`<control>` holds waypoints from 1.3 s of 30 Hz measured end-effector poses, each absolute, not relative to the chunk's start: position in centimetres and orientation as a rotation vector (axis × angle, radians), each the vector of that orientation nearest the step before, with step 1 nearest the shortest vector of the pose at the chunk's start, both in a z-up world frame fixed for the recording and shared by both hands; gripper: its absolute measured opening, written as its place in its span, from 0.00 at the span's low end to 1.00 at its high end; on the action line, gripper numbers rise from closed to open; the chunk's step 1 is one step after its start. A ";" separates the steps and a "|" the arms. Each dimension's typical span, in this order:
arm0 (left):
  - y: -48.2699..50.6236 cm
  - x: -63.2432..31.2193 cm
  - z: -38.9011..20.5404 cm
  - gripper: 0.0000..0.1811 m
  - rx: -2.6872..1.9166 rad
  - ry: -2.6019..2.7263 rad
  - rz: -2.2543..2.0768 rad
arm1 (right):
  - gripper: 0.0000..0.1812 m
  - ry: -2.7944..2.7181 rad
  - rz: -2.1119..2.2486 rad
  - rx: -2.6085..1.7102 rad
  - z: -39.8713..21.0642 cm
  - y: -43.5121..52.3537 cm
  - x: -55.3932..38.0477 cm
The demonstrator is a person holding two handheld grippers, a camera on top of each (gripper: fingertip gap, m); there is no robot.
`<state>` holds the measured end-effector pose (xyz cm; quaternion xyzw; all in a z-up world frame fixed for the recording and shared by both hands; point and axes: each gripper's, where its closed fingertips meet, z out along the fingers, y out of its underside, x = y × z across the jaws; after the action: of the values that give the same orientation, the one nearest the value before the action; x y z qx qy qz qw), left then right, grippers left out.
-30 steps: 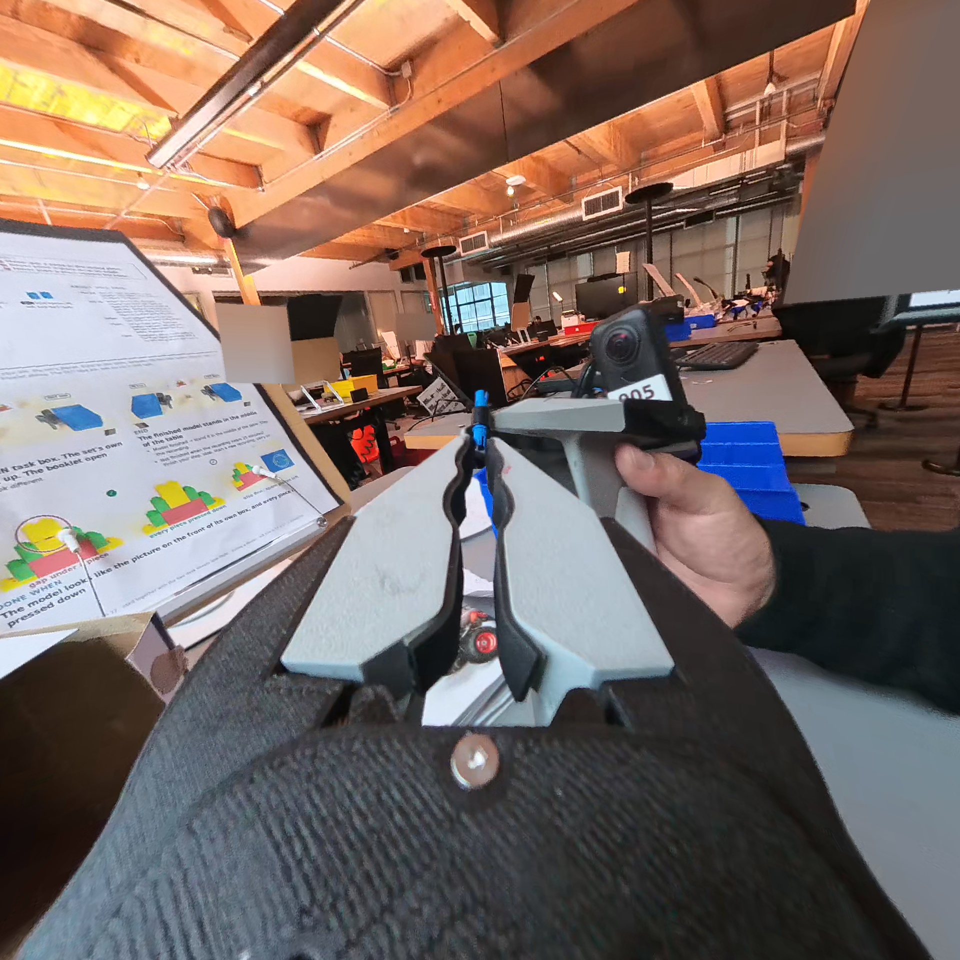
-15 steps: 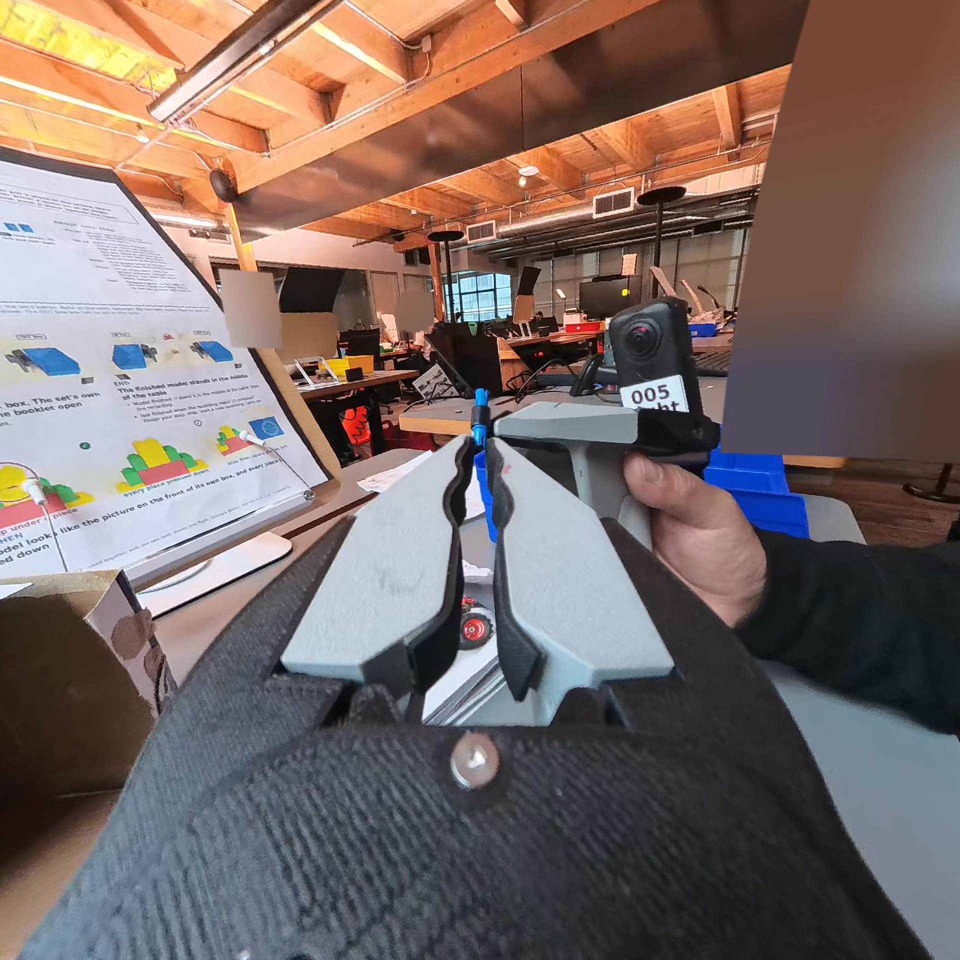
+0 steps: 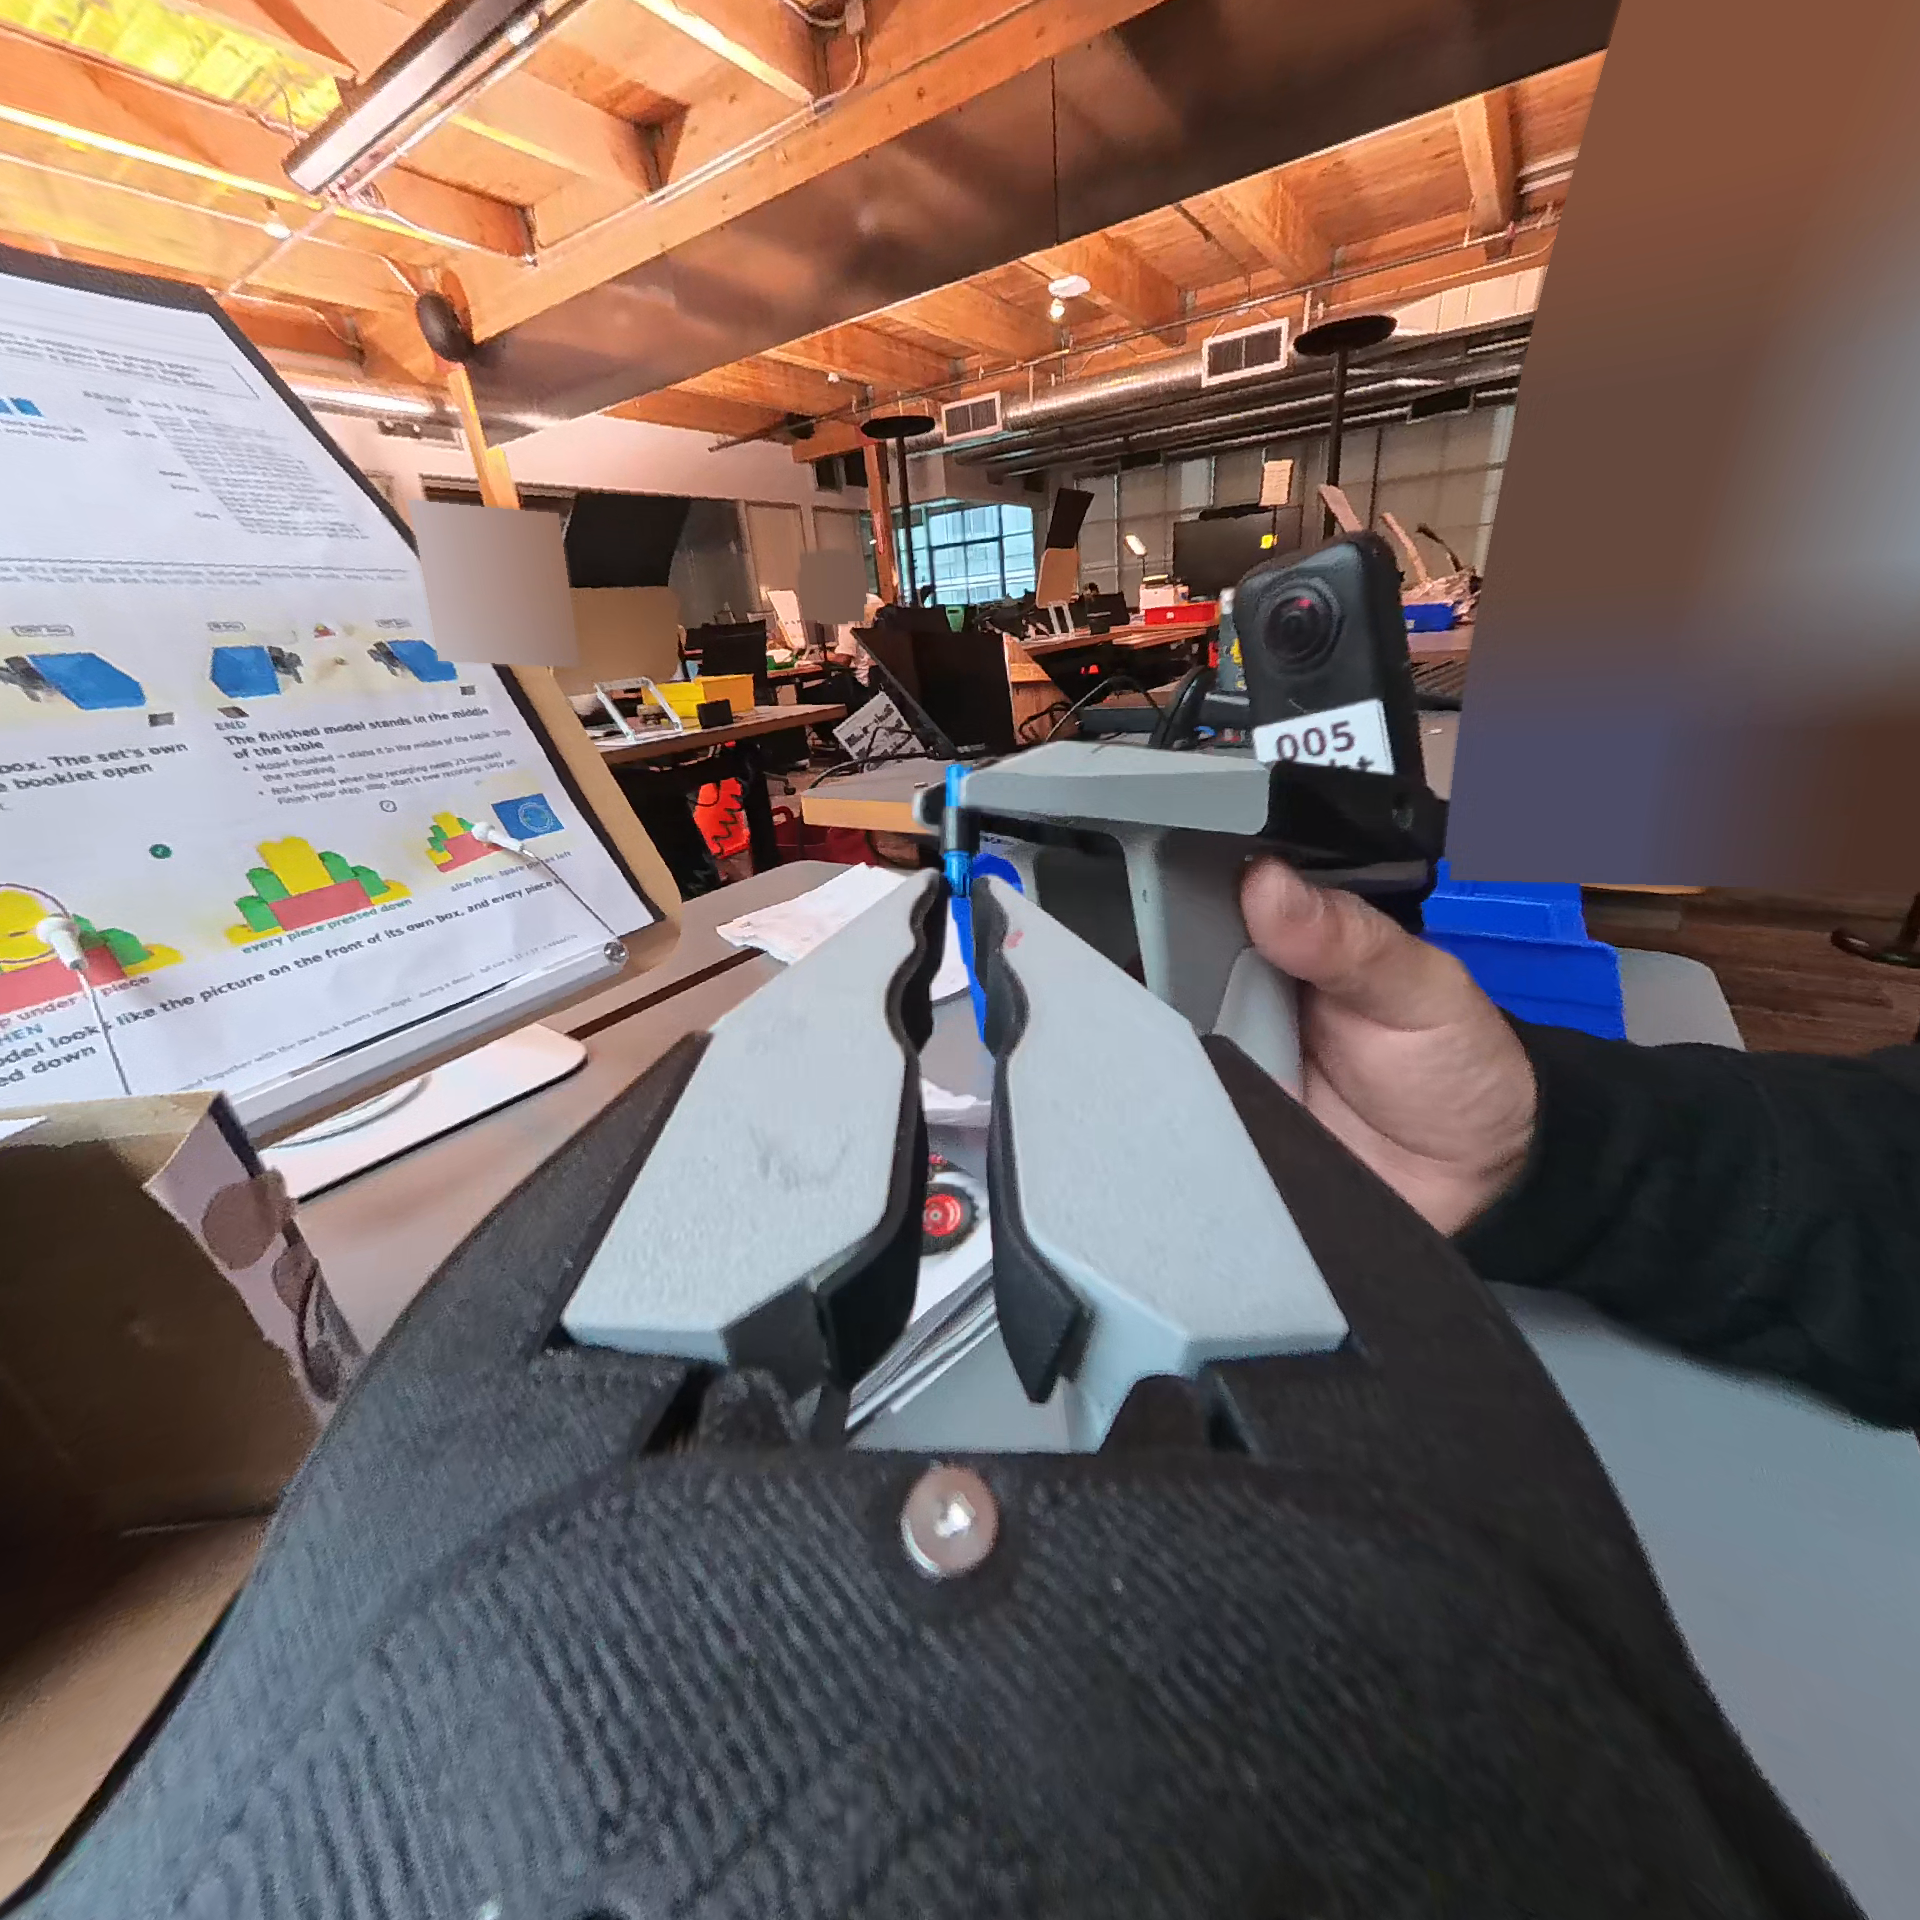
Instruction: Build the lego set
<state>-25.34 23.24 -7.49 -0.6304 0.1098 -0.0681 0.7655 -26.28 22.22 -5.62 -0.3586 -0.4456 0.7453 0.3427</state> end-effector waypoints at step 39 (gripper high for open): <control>24.5 -27.0 -10.2 0.00 -1.535 0.118 -0.132 | 0.00 -1.143 1.769 -1.199 -8.9 23.8 -28.0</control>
<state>-27.01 24.48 -10.20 -0.6933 0.0534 -0.0595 0.7162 -28.04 23.75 -8.91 -0.4631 -0.4416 0.6834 0.3514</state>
